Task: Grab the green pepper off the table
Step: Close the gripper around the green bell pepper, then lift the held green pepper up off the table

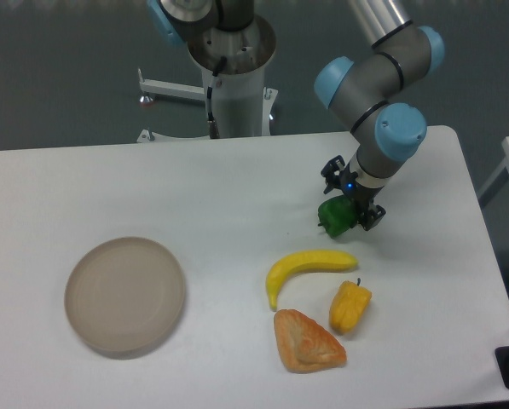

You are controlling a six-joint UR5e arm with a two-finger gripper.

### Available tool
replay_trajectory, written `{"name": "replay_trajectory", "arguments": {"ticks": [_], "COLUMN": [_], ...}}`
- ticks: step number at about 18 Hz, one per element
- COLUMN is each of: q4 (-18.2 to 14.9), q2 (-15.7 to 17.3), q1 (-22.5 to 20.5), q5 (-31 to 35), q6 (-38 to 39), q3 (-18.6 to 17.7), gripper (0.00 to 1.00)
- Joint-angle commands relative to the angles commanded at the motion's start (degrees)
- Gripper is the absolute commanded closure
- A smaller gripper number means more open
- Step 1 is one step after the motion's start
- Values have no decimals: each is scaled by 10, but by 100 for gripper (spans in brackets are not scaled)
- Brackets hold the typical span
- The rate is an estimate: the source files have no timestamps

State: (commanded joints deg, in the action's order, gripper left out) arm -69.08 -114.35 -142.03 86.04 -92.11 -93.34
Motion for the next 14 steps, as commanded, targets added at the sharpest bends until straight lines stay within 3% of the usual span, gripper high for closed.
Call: {"name": "replay_trajectory", "arguments": {"ticks": [3,6,9,14], "q4": [-2,-2,-9,-23], "q2": [0,1,-3,-31], "q1": [-3,-4,-6,-7], "q5": [-1,-1,-3,-10], "q6": [-2,-3,-11,-27], "q3": [5,9,39,127], "gripper": [63,70,70,70]}}
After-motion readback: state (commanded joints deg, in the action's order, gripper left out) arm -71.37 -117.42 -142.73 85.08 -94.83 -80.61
